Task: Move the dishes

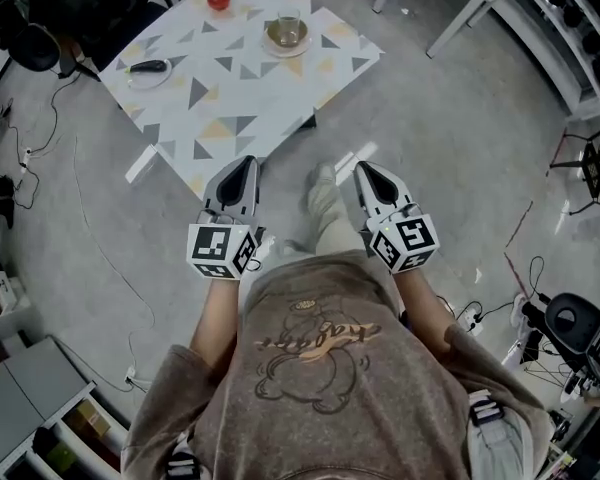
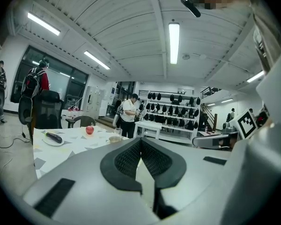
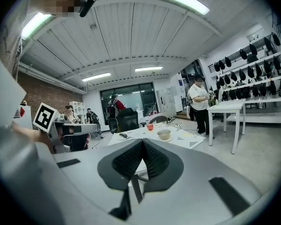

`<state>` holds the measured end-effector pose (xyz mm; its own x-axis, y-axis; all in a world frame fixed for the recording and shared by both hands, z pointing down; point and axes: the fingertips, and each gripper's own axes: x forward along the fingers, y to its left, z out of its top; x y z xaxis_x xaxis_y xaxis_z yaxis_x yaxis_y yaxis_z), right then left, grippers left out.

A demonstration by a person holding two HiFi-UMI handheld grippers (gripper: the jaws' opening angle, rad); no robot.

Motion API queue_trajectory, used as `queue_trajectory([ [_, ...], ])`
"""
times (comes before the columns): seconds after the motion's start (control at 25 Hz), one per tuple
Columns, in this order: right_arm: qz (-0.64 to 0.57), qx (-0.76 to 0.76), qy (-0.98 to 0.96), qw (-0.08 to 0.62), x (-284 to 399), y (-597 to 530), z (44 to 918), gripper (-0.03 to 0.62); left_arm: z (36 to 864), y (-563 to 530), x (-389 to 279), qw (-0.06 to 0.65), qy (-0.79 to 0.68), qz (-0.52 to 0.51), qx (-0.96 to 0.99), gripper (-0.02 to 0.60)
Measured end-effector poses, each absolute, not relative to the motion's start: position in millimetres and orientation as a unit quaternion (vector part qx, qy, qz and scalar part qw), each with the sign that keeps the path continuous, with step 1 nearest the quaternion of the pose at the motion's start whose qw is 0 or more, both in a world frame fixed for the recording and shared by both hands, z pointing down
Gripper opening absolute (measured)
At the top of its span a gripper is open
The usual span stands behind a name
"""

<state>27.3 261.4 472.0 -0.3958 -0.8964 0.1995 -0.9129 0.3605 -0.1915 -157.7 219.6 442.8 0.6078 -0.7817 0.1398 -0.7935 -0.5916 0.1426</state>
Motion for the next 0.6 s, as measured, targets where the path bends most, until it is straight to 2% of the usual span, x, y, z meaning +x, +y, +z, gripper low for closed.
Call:
queue_trajectory([
  [0.6, 0.146, 0.553, -0.820, 0.021, 64.3, 161.6, 482.6, 0.006, 448.9, 124.2, -121.9, 0.097, -0.438, 0.038, 0.893, 0.017],
])
